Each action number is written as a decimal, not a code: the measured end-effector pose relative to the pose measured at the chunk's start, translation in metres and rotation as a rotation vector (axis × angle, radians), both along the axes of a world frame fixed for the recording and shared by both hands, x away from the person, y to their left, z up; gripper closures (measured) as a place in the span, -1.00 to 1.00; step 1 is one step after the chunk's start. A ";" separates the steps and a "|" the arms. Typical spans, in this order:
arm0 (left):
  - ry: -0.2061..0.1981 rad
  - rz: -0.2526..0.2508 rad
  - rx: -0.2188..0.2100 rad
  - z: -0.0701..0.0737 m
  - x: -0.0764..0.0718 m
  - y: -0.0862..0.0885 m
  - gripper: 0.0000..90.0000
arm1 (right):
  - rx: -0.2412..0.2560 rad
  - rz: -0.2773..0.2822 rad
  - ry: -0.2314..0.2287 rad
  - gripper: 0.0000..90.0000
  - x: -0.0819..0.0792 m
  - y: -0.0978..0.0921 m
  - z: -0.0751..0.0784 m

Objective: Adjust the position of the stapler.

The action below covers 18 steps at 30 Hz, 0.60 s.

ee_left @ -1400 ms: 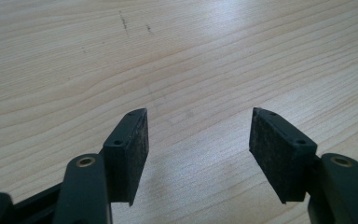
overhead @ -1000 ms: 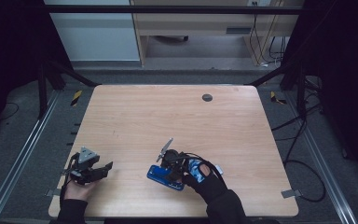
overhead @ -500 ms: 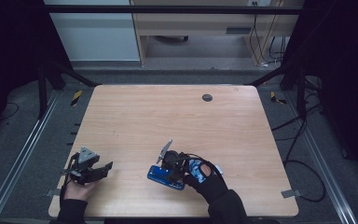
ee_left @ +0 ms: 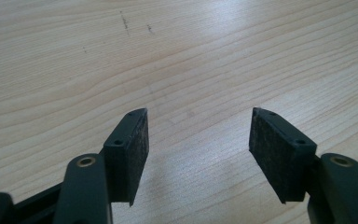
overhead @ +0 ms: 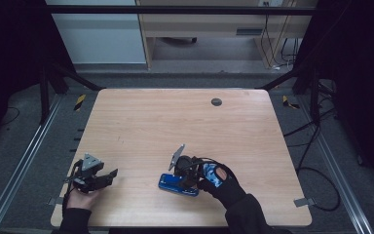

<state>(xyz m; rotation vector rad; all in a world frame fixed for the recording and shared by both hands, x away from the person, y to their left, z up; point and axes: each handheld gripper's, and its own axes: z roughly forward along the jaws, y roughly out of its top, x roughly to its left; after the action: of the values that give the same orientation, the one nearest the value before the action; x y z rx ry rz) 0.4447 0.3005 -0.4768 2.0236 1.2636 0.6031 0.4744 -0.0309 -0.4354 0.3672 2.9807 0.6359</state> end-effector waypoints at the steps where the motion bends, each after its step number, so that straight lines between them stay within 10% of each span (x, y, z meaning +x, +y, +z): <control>1: 0.000 0.000 0.000 0.000 0.000 0.000 -0.17 | 0.007 0.026 0.012 0.47 0.000 -0.003 0.001; 18: 0.010 -0.006 0.005 -0.002 0.001 -0.001 -0.17 | 0.047 0.150 0.022 0.47 -0.001 -0.019 -0.011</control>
<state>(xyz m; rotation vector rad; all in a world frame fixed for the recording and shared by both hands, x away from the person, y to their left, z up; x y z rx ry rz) 0.4453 0.2990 -0.4786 2.0364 1.2629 0.5947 0.4733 -0.0499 -0.4465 0.1549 3.0399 0.7211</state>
